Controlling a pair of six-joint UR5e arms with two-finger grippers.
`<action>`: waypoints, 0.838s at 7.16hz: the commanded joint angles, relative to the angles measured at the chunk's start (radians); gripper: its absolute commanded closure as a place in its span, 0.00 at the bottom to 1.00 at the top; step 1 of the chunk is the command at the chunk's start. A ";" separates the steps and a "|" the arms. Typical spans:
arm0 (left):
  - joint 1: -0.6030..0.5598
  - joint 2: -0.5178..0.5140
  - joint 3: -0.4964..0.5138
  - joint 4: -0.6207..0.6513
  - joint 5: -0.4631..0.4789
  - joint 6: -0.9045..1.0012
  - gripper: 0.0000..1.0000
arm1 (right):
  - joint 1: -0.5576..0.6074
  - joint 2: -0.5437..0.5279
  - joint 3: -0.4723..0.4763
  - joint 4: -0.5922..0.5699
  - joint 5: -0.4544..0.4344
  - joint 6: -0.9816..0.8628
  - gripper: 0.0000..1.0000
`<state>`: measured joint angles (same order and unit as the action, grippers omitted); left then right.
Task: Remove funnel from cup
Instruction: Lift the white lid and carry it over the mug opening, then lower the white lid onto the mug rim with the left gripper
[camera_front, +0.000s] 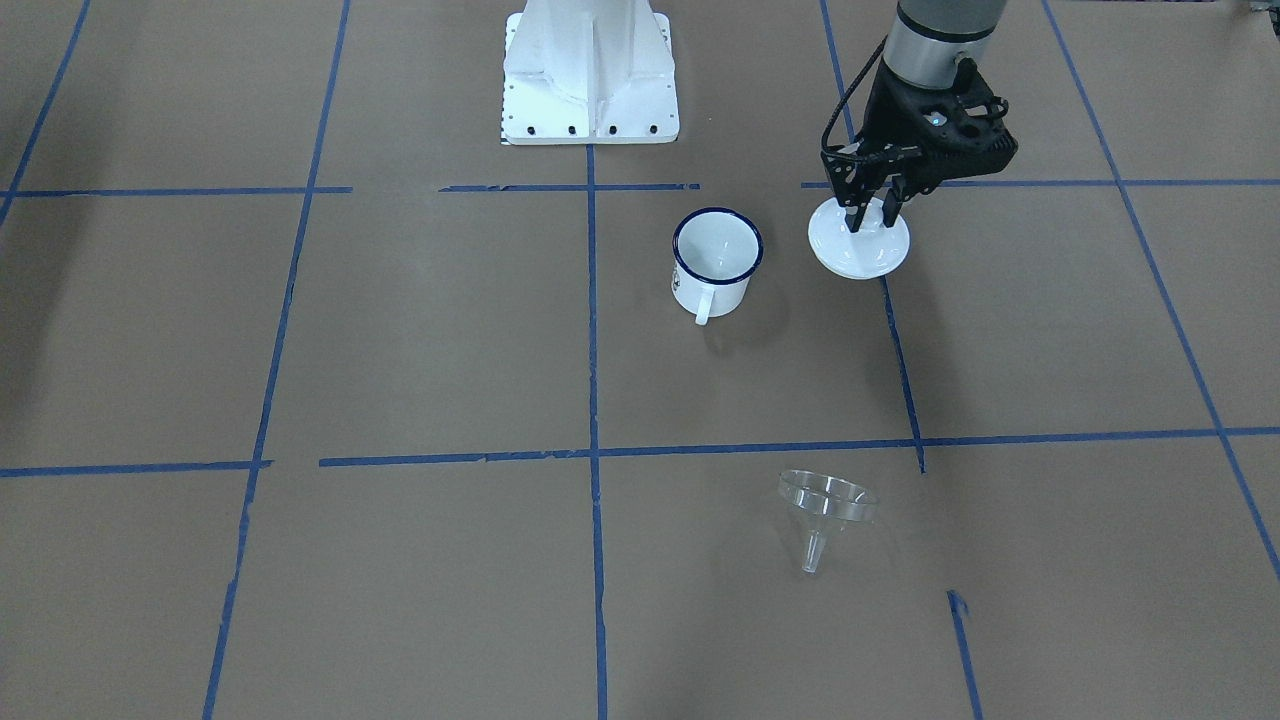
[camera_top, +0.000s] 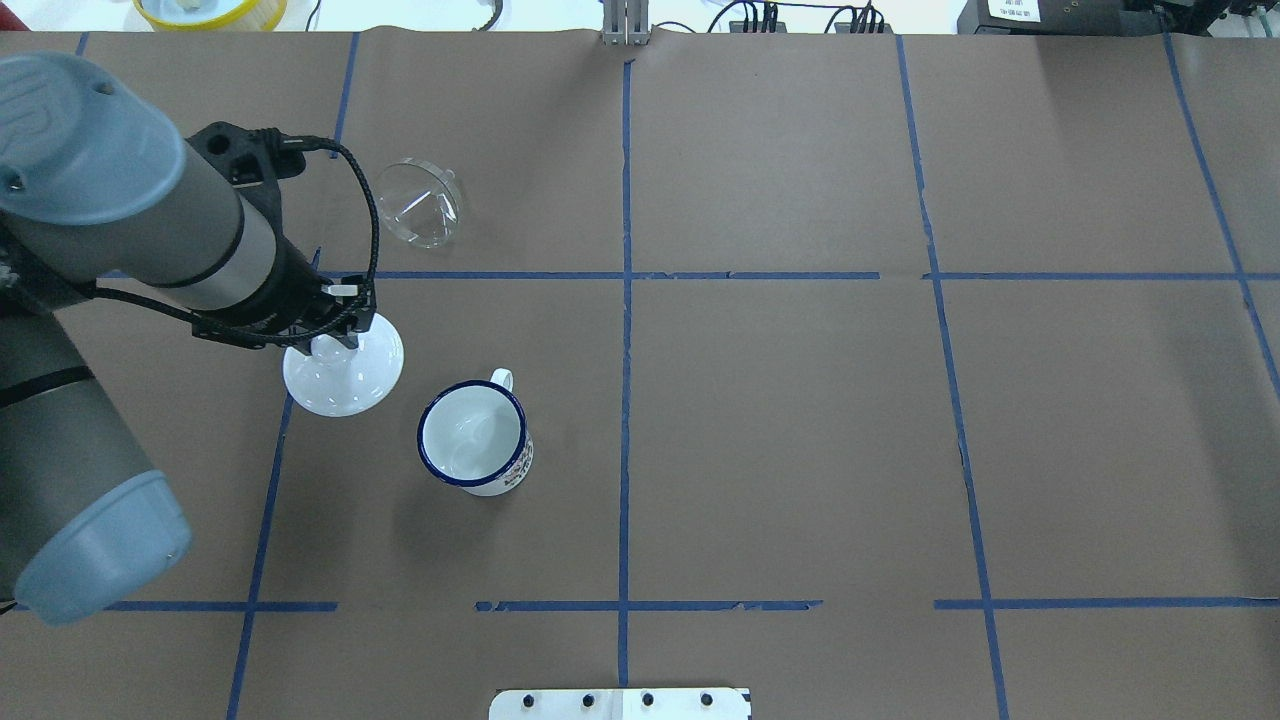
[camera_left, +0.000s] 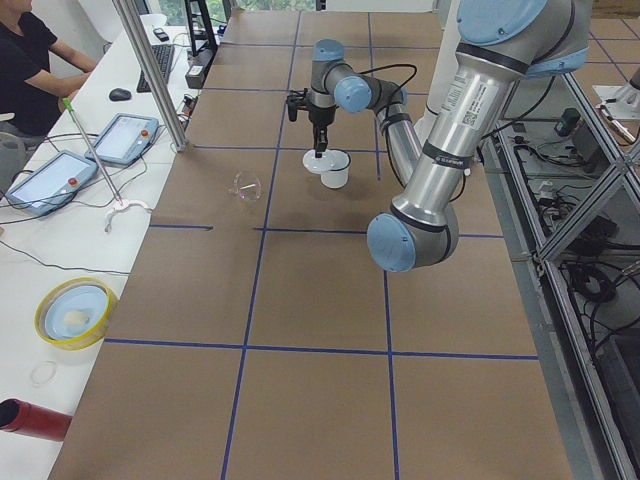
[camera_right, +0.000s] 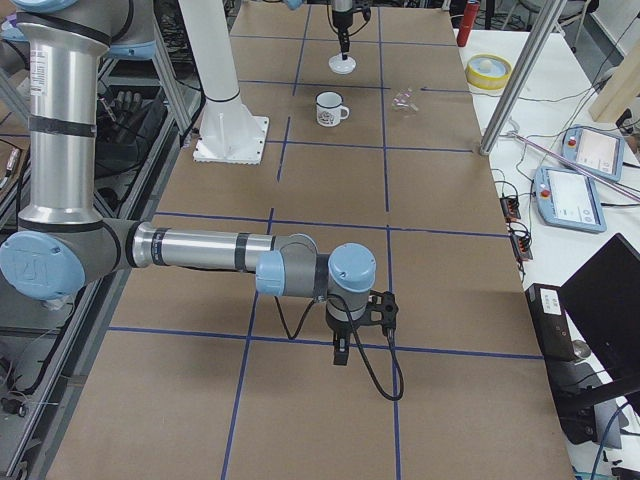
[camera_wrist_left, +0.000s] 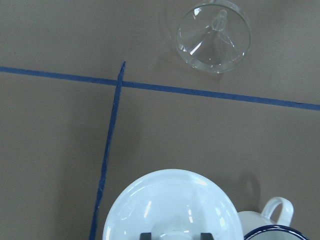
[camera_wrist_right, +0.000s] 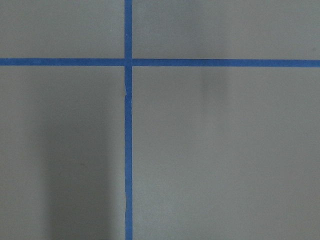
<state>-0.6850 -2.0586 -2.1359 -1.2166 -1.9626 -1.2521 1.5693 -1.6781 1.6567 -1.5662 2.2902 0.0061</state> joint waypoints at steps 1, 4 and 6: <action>0.082 -0.102 0.091 -0.013 -0.012 -0.101 1.00 | 0.000 0.000 0.000 0.000 0.000 0.000 0.00; 0.117 -0.123 0.160 -0.084 -0.009 -0.147 1.00 | 0.000 0.000 0.000 0.000 0.000 0.000 0.00; 0.117 -0.104 0.177 -0.122 -0.009 -0.145 1.00 | 0.000 0.000 0.000 0.000 0.000 0.000 0.00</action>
<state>-0.5688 -2.1728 -1.9708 -1.3153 -1.9714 -1.3973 1.5693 -1.6782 1.6567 -1.5662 2.2902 0.0061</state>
